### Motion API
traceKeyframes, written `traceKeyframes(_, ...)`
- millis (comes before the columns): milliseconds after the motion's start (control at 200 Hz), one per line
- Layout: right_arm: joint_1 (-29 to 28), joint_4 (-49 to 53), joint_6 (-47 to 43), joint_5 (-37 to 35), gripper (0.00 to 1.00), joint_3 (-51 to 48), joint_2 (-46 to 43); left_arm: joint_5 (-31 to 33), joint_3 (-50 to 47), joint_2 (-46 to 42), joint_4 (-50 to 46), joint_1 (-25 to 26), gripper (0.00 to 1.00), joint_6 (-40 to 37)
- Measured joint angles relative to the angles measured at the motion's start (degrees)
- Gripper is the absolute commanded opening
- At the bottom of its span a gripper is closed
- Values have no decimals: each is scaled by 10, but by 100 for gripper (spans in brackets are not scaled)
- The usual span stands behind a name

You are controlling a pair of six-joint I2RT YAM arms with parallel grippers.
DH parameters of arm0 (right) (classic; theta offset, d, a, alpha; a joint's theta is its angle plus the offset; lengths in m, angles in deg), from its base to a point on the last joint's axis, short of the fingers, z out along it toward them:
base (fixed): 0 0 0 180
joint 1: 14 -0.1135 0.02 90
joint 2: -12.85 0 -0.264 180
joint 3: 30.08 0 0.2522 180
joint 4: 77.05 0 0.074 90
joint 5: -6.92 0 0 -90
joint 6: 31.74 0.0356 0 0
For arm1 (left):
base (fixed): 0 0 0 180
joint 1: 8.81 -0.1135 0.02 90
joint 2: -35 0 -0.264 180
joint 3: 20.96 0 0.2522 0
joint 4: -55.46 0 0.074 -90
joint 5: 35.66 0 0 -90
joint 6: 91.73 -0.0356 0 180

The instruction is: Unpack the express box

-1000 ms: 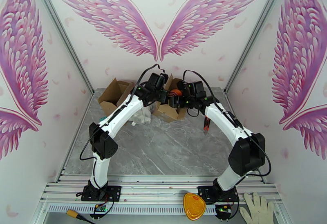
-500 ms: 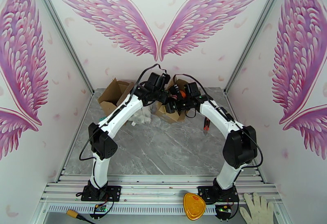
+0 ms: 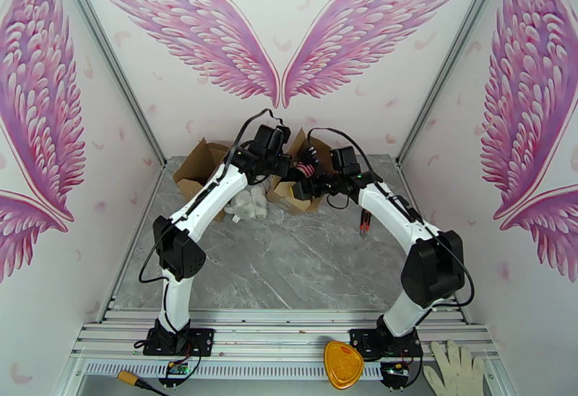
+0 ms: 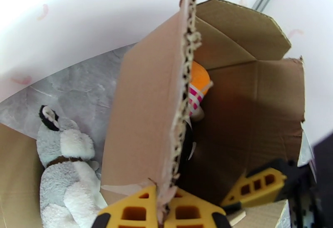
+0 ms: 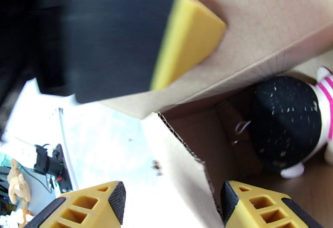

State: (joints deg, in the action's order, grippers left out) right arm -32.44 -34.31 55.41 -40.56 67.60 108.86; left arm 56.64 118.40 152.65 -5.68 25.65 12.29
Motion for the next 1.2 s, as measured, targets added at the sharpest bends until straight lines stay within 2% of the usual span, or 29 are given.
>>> traceKeyframes(205,-4,2,4,53,59,-16,-9,12,0,0,23,-7,0,24)
traceKeyframes(380,-19,0,4,62,58,-43,-10,16,0,0,29,-9,0,36)
traceKeyframes(460,-20,-1,6,54,61,-56,-13,16,0,0,29,-9,0,38)
traceKeyframes(580,-20,-11,24,8,63,-61,-44,21,-5,-3,36,-5,0,34)
traceKeyframes(820,-19,-111,76,-83,61,-64,-132,33,-78,-40,92,8,0,14)
traceKeyframes(1004,-19,-138,125,-201,58,-70,-129,36,-139,-74,144,21,0,5)
traceKeyframes(1199,-19,-127,203,-281,58,-68,-88,42,-166,-89,185,31,0,-5)
